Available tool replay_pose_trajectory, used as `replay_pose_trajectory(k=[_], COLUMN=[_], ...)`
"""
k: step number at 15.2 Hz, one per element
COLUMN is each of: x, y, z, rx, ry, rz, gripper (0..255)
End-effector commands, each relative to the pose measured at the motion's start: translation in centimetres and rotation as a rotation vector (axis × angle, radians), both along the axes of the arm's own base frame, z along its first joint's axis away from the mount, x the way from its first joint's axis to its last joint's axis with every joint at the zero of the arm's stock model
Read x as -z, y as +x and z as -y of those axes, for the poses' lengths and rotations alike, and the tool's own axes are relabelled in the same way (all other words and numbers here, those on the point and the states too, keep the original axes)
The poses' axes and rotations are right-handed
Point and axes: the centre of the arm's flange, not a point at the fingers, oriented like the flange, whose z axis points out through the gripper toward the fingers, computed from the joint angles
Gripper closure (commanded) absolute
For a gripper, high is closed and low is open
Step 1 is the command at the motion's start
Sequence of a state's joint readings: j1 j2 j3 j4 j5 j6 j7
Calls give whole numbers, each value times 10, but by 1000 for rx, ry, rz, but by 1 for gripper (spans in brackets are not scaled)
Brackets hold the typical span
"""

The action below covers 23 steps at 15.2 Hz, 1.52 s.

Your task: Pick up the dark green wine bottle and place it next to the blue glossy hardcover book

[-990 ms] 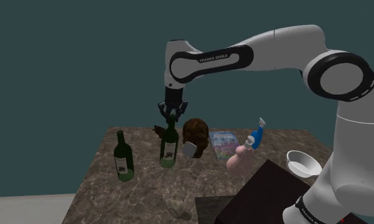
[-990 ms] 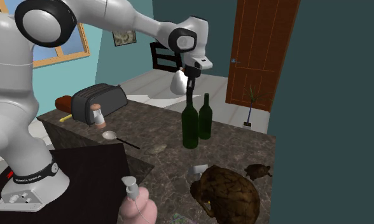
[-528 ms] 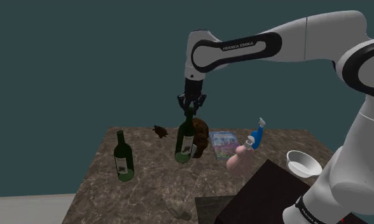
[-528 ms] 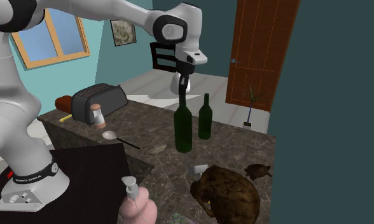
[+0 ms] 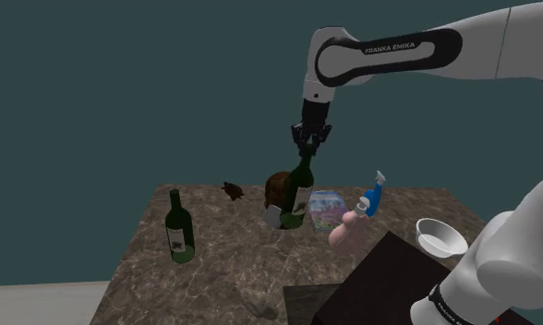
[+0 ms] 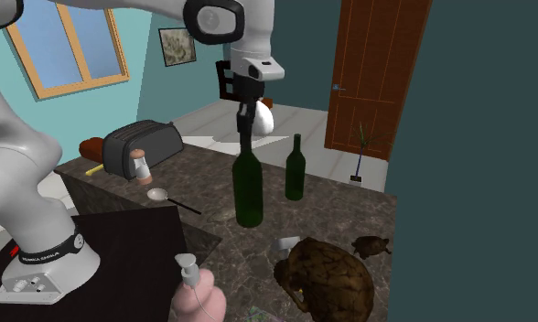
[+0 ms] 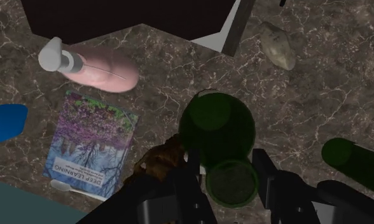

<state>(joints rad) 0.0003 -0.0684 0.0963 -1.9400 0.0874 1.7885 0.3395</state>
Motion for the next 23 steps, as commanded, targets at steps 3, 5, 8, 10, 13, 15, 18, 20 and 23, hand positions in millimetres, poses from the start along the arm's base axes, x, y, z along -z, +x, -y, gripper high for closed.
replay_pose_trajectory(k=[3, 5, 8, 10, 13, 15, 18, 20, 23], x=[-19, -30, -46, -58, -74, -85, -102, -113, -130], y=[-26, -40, -60, -73, -93, -106, -126, -139, -159], z=[38, 58, 88, 108, 138, 158, 188, 208, 237], rx=[-1, -1, -1, -1, -1, -1, -1, -1, -1], ry=[0, 0, 0, 0, 0, 0, 0, 0, 0], rz=[0, 0, 0, 0, 0, 0, 0, 0, 0], gripper=[255, 255, 255, 255, 255, 255, 255, 255, 255])
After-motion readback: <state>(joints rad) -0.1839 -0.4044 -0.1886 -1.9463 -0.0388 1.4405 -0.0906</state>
